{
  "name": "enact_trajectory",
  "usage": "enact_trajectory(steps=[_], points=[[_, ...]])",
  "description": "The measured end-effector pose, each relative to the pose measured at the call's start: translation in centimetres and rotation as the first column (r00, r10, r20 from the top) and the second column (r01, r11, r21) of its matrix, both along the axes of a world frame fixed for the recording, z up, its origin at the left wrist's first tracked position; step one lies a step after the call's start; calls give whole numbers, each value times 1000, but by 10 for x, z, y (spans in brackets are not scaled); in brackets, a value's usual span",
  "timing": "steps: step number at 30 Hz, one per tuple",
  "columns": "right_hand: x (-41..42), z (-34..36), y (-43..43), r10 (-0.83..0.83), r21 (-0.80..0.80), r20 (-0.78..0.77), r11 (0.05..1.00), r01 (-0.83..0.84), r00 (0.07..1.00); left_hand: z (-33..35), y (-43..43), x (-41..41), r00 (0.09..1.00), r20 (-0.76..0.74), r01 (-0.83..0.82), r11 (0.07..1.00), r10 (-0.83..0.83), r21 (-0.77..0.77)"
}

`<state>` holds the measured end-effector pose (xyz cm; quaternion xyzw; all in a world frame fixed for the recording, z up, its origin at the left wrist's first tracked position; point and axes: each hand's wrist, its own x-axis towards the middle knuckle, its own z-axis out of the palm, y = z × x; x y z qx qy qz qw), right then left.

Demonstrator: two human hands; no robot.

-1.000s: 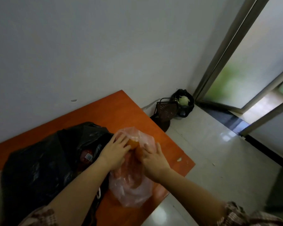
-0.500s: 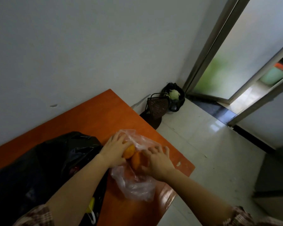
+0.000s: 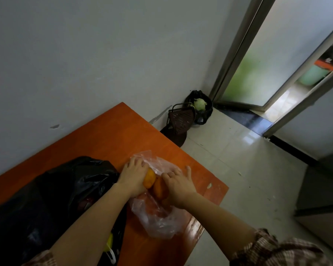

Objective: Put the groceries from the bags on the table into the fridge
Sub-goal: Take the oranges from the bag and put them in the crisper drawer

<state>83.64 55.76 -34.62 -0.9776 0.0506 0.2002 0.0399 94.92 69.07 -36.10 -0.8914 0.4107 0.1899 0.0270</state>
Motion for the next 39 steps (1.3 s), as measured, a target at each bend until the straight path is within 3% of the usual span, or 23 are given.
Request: enact_trajectory(steps=[7, 12, 15, 24, 34, 39], points=[[-28, 33, -14, 7, 255, 66, 967, -24, 998, 38, 25, -6, 961, -227, -177, 983, 160, -57], [-52, 63, -21, -130, 478, 139, 877, 48, 982, 74, 36, -19, 896, -385, -322, 922, 223, -216], [-66, 83, -30, -233, 545, 194, 833, 93, 953, 102, 32, -37, 890, -388, -360, 893, 240, -271], [-164, 155, -99, -413, 485, 396, 852, 195, 820, 181, -54, -126, 931, -323, -316, 819, 170, -480], [-405, 224, -236, -598, 428, 558, 802, 417, 576, 244, -243, -327, 956, -283, -180, 621, -70, -763], [-536, 255, -295, -660, 424, 622, 736, 528, 421, 269, -333, -439, 908, -305, -108, 541, -289, -834]])
